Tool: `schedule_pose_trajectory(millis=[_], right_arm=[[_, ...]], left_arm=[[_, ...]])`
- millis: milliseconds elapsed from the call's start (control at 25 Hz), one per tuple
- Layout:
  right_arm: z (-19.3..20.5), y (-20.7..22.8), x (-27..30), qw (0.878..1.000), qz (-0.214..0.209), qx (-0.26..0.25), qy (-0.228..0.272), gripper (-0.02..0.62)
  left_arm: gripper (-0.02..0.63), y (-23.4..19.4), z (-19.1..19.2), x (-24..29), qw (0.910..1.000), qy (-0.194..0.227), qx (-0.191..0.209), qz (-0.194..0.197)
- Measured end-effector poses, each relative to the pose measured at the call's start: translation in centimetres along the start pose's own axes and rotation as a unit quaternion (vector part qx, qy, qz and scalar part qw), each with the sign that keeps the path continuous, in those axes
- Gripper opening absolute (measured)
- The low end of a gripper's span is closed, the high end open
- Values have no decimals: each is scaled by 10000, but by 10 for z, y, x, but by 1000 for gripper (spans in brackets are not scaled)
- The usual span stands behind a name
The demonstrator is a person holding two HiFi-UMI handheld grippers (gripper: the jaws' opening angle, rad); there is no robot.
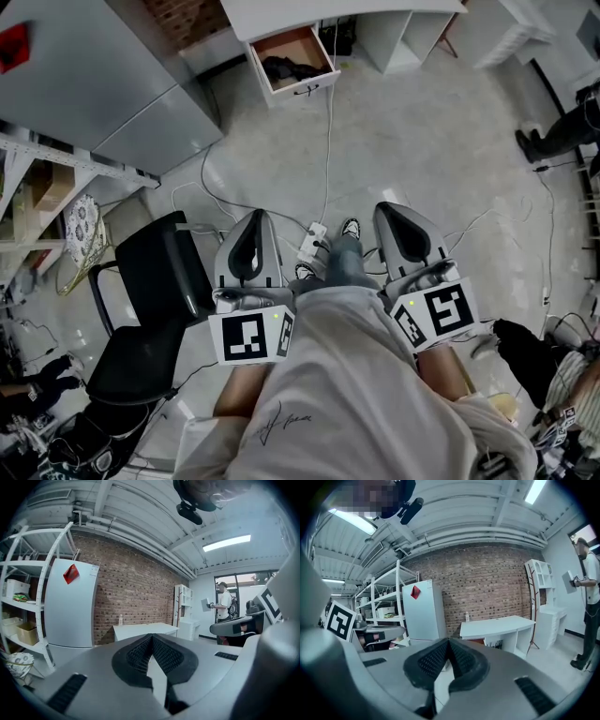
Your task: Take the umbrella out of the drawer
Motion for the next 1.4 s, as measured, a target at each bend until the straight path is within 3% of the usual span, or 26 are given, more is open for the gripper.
schedule_pose_trajectory(millis=[680, 1400], right_arm=[[-15, 1, 21, 9999, -92, -66, 30, 14], [-51, 90, 168, 9953, -924, -208, -193, 14]], left_arm=[[17, -12, -2, 18, 9999, -26, -140, 60], [17, -28, -32, 186, 9986, -156, -247, -443]])
Point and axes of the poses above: the fingertips, and each gripper's own axes: x forward along the fingers, y to its right, z out of its underside, the point moved 3 cm from there along -x, backward along the fingers, and after that the axes turned 14 degrees about z, right-handed, at the moved point
